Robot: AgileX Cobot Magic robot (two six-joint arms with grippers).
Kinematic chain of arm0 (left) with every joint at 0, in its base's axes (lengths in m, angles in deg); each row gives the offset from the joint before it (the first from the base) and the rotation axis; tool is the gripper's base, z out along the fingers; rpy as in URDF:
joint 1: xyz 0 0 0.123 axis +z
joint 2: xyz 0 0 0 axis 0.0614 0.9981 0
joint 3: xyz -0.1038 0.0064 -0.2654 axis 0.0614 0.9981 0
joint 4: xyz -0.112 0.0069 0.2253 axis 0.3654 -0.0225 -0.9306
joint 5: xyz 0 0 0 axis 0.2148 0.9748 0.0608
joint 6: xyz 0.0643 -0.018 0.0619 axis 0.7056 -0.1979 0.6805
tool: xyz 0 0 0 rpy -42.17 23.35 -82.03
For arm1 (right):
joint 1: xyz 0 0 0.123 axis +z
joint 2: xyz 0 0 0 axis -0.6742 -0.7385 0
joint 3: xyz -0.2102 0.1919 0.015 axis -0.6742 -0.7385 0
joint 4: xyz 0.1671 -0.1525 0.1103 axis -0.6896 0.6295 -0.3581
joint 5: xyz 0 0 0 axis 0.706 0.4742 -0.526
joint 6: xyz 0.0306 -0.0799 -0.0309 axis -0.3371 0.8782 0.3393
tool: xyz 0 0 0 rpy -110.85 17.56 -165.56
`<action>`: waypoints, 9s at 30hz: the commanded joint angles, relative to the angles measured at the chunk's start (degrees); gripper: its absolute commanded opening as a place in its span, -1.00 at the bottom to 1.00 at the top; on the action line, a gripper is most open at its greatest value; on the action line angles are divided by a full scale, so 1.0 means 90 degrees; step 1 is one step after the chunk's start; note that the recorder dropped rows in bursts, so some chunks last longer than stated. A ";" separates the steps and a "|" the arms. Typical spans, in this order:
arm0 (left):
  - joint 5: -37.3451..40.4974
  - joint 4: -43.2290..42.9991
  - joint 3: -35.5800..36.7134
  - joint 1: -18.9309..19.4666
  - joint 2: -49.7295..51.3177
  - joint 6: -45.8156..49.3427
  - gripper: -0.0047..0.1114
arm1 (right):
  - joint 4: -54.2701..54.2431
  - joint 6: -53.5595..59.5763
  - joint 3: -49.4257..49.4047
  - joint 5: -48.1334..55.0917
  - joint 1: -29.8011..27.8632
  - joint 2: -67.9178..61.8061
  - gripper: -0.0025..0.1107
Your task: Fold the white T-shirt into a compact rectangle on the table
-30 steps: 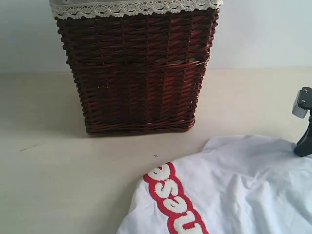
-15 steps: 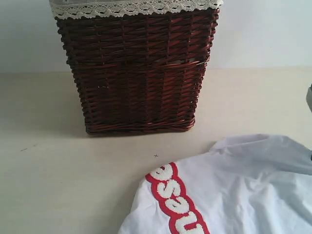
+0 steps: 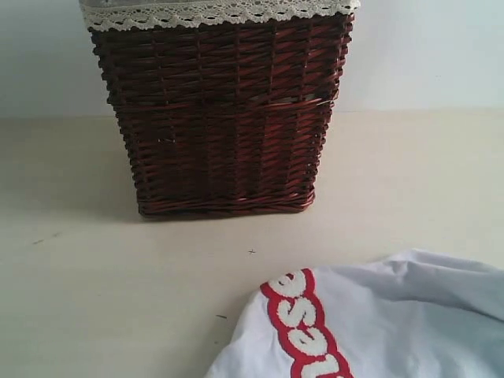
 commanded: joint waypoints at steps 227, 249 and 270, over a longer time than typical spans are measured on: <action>-0.0084 -0.0001 -0.0026 -0.0017 -0.0040 -0.0014 -0.92 | -0.5730 0.0502 -0.2488 -0.4877 0.3910 0.0402 -0.96; -0.0084 -0.0001 -0.0026 -0.0017 -0.0040 0.0001 -0.92 | -0.5635 -0.0639 -0.1502 -0.7764 0.4961 0.3577 -0.96; -0.0084 -0.0001 -0.0026 -0.0017 -0.0040 -0.0014 -0.92 | -0.4553 -0.3821 -0.5838 -0.9030 0.2912 1.0672 -0.65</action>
